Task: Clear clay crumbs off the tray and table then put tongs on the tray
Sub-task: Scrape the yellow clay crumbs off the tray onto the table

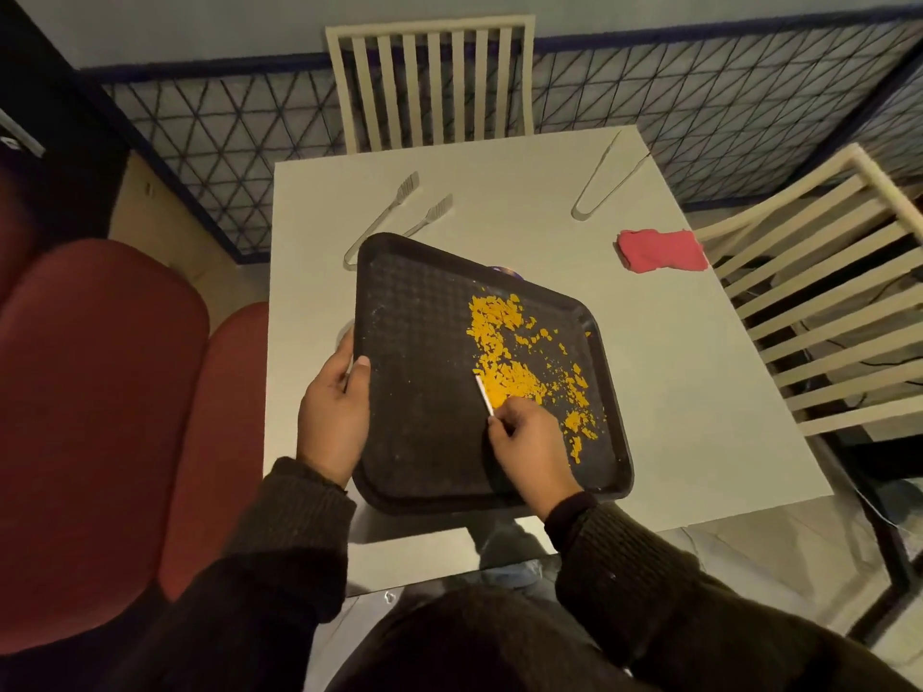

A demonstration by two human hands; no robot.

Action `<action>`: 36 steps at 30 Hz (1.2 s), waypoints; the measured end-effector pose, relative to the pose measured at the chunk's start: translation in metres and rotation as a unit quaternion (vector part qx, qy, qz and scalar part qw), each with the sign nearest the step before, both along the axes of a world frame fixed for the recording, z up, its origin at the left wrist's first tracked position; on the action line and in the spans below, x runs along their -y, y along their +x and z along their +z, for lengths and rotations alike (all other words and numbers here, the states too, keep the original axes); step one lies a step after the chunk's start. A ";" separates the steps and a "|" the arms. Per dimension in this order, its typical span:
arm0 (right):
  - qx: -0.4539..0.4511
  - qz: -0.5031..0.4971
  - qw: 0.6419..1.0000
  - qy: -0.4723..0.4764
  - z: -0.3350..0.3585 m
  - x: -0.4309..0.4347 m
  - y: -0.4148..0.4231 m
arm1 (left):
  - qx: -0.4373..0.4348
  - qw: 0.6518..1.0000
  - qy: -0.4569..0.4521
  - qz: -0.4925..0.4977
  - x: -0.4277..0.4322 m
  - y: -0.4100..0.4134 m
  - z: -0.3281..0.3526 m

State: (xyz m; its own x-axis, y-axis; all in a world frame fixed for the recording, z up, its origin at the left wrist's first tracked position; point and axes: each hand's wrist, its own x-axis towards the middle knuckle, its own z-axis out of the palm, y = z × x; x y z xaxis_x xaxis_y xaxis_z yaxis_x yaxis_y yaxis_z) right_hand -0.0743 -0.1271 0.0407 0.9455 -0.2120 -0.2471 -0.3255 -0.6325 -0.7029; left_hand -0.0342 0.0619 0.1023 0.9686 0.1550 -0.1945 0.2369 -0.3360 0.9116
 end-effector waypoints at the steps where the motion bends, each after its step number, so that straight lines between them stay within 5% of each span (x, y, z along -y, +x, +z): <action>1: -0.012 -0.022 1.000 -0.002 -0.002 0.009 0.001 | 0.001 1.000 -0.004 0.001 0.002 0.000 0.001; 5: 0.001 -0.044 0.999 0.001 0.004 0.022 -0.001 | 0.003 1.000 -0.001 0.009 0.007 0.003 0.004; 12: 0.007 0.075 0.997 -0.010 0.002 0.013 -0.037 | 0.009 1.000 -0.004 0.015 0.011 0.009 0.006; 21: -0.061 -0.054 0.995 -0.058 -0.027 0.060 -0.031 | -0.008 1.000 -0.012 0.022 0.007 0.007 0.001; 27: -0.029 0.074 0.994 -0.073 -0.024 0.052 -0.053 | -0.001 1.000 -0.010 0.023 0.007 0.008 0.000; 36: -0.096 -0.077 0.989 -0.084 -0.035 0.087 -0.032 | 0.005 1.000 -0.008 0.024 0.008 0.002 0.002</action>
State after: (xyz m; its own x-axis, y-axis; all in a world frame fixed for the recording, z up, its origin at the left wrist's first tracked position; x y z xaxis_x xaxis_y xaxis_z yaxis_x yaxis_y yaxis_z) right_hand -0.1065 -0.2140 0.0053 0.8384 -0.4023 -0.3678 -0.5435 -0.6682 -0.5080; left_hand -0.0325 0.0534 0.1047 0.9618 0.1991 -0.1881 0.2439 -0.3105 0.9187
